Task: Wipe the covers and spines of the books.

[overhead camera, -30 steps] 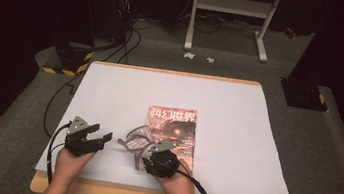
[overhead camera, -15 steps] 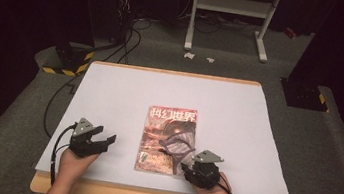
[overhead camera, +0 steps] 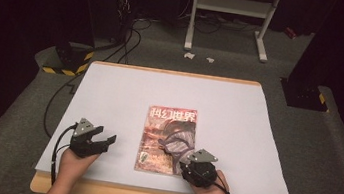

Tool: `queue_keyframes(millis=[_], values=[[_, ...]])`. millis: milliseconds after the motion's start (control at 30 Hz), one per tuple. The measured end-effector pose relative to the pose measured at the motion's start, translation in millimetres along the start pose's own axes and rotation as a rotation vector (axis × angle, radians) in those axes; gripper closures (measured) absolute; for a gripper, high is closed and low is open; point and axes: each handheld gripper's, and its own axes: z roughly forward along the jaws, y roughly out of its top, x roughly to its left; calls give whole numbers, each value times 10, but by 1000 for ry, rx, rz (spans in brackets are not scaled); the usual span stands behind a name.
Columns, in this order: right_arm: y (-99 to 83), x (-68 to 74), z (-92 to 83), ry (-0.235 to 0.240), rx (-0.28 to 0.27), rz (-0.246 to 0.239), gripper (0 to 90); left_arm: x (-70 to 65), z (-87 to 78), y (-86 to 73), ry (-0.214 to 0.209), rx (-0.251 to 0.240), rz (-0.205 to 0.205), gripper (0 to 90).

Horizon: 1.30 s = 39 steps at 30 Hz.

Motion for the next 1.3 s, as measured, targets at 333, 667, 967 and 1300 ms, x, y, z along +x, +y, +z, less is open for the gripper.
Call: queue_keyframes(millis=[333,667,967,1300], values=[[257,298,248,75,-6,-40,543,20,-20,4,-5,-10,-10,342],[528,761,506,159,-26,-90,543,33,-20,0,-3,-6,-11,342],[552,810,518,169,-23,-115,541,39,-17,-5,-3,-3,-12,342],[149,276,184,82,-28,-27,542,39,-2,-16,0,2,-13,342]])
